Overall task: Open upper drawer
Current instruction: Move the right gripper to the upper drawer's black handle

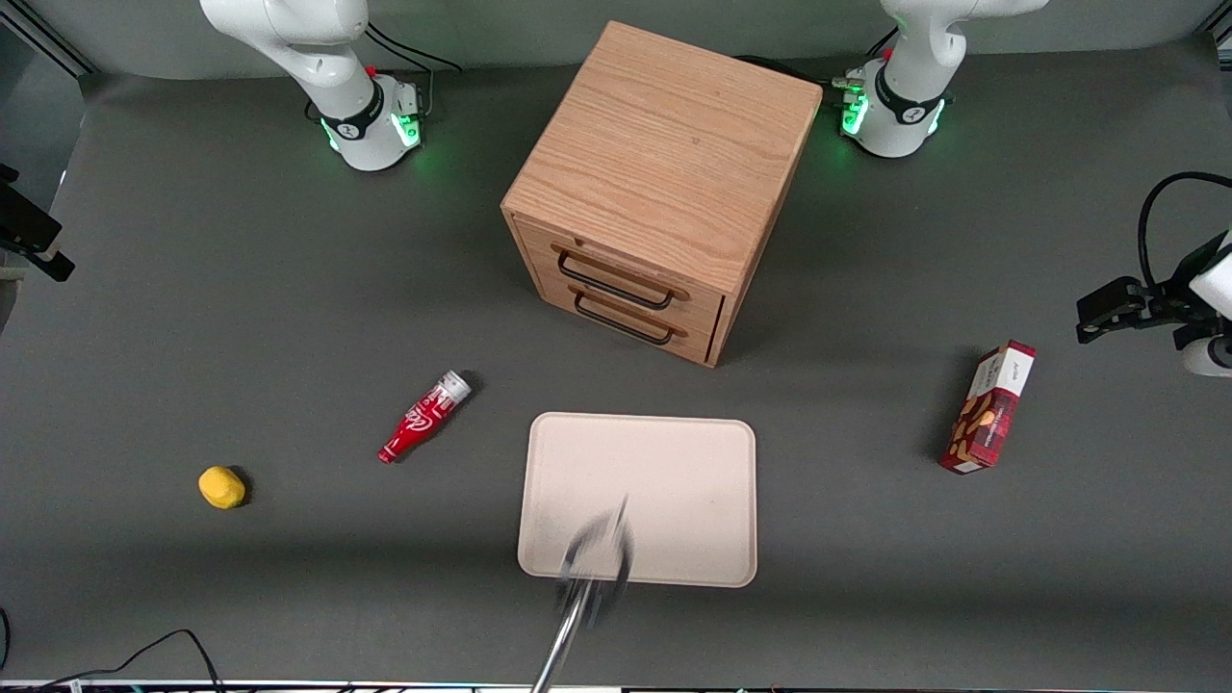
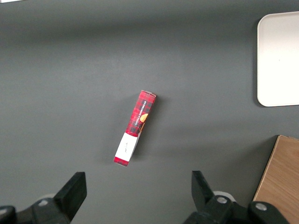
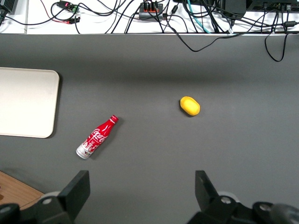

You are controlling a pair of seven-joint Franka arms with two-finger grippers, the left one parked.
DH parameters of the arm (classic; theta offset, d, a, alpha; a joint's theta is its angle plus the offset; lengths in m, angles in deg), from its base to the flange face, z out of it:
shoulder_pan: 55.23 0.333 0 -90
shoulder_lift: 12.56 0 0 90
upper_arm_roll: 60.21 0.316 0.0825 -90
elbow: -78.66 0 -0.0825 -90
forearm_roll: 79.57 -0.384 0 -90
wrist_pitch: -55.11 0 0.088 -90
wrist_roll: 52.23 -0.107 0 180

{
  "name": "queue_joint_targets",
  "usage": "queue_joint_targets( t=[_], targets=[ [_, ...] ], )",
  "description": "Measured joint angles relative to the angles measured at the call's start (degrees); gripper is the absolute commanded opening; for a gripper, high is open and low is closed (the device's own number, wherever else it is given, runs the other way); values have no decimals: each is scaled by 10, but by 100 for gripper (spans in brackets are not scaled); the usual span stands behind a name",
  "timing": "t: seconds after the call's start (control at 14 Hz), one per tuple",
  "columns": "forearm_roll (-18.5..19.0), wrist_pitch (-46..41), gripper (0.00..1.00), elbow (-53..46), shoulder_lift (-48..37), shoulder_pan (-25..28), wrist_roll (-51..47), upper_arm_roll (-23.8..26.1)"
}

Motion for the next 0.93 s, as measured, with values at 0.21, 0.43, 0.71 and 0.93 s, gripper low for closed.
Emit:
queue_joint_targets(
  t=[0.21,0.43,0.71,0.93],
  targets=[
    [0,0,100,0,1,2,0,1],
    [17,-20,100,-11,10,9,1,38],
    [48,-70,100,-68,64,18,-1,164],
    [55,-71,100,-89,110,21,17,253]
  ],
)
